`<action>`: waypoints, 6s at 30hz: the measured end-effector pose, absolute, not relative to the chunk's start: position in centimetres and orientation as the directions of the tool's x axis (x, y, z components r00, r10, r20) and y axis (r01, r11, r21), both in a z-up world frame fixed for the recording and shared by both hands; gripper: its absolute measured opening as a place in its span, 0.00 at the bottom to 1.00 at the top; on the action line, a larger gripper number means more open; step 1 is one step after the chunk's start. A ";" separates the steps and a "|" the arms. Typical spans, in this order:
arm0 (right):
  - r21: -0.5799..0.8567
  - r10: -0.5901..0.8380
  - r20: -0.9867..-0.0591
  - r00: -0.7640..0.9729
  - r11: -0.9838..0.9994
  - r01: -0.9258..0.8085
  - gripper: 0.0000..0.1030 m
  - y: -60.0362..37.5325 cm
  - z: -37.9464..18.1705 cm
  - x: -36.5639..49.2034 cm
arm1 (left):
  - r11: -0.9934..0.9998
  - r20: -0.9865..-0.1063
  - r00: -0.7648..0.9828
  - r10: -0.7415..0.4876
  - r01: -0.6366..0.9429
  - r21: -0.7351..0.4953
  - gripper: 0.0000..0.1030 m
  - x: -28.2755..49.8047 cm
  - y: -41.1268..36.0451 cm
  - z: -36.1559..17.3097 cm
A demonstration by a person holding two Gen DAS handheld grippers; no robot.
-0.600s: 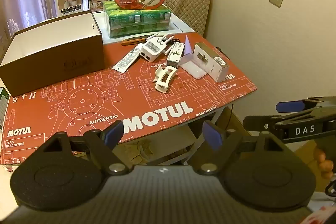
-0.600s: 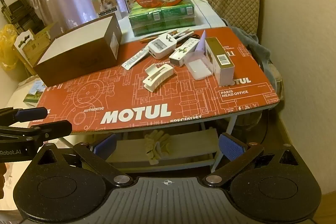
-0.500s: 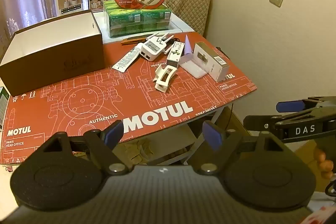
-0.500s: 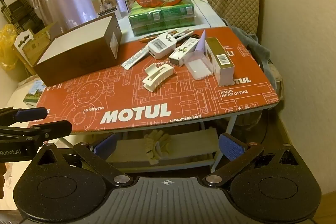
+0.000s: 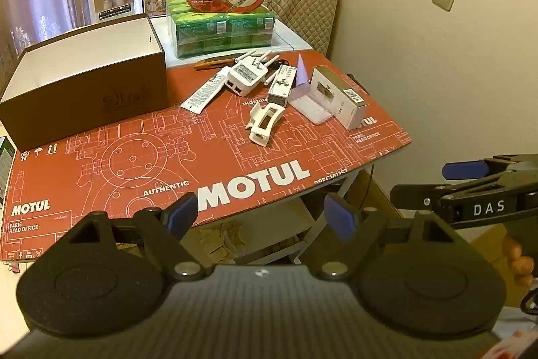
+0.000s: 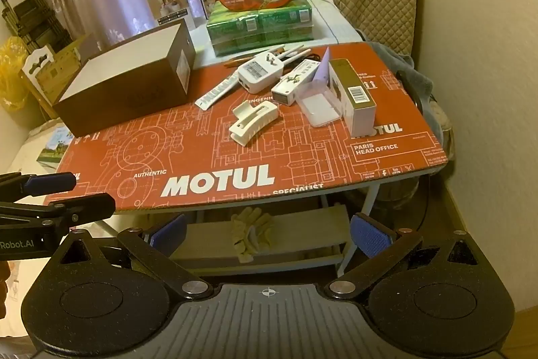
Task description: Organize rigid objects
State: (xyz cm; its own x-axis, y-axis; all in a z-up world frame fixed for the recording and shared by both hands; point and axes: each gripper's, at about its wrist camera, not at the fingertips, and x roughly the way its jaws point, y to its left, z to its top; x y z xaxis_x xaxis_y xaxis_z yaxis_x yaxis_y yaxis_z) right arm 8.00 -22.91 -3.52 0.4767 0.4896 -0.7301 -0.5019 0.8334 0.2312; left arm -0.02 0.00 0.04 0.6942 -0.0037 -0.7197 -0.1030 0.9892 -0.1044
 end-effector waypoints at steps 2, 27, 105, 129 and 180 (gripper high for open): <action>0.230 0.489 -0.731 0.477 0.834 -0.502 0.98 -22.9 -3.5 8.0 | 0.989 -0.720 0.694 -0.004 -0.102 -0.104 0.77 0.0 0.0 0.0; 0.229 0.488 -0.731 0.476 0.834 -0.502 0.98 -23.1 -3.5 8.0 | 0.989 -0.722 0.692 -0.004 -0.104 -0.105 0.77 0.0 0.0 0.1; 0.244 0.423 -0.740 0.523 0.893 -0.377 0.90 -21.5 -6.3 16.3 | 0.997 -0.793 0.604 -0.077 0.054 -0.056 0.77 13.5 3.8 -4.2; 0.098 0.274 -0.759 0.591 0.945 -0.313 0.59 -21.1 -8.5 26.1 | 0.982 -0.844 0.510 -0.167 0.161 -0.097 0.72 24.3 3.7 -8.8; 0.029 0.333 -0.804 0.493 0.850 -0.526 0.45 -21.2 -11.5 34.3 | 0.983 -0.848 0.518 0.113 -0.180 0.021 0.35 25.3 3.7 -12.3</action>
State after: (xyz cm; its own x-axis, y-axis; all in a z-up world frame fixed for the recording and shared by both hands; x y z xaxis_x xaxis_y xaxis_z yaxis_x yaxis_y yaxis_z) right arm 34.25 -21.21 -11.52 0.4927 0.3326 -0.8041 -0.5262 0.8498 0.0291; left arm 25.27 3.66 -12.35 0.5182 0.1130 -0.8477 -0.1805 0.9834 0.0207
